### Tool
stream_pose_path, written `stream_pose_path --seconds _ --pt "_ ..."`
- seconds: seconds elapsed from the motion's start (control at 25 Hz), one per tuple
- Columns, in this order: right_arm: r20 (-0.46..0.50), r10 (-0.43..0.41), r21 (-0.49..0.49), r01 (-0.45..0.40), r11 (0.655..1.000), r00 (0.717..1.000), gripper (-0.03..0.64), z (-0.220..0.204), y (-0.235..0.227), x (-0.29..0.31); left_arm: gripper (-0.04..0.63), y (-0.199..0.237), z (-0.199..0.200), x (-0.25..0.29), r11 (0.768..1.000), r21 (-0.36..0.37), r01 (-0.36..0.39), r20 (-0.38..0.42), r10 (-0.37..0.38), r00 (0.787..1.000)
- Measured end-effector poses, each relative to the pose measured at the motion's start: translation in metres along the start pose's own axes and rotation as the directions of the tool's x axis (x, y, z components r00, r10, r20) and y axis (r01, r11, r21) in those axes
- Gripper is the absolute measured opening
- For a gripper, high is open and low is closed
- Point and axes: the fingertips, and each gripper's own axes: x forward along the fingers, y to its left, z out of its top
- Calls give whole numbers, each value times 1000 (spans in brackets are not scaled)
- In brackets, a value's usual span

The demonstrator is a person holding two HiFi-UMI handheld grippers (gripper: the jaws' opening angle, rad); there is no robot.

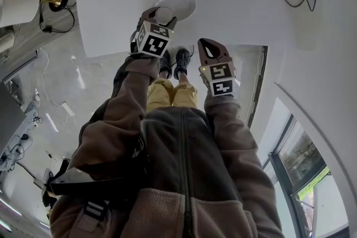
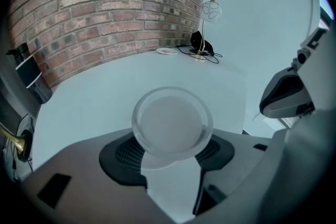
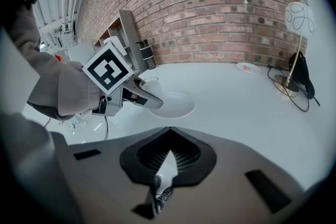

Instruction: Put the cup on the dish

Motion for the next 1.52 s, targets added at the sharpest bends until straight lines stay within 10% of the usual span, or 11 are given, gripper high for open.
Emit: stream_pose_path --seconds 1.52 --pt "-19 -39 99 41 994 999 0 -27 -15 -14 264 6 -7 27 1000 26 -15 25 14 1000"
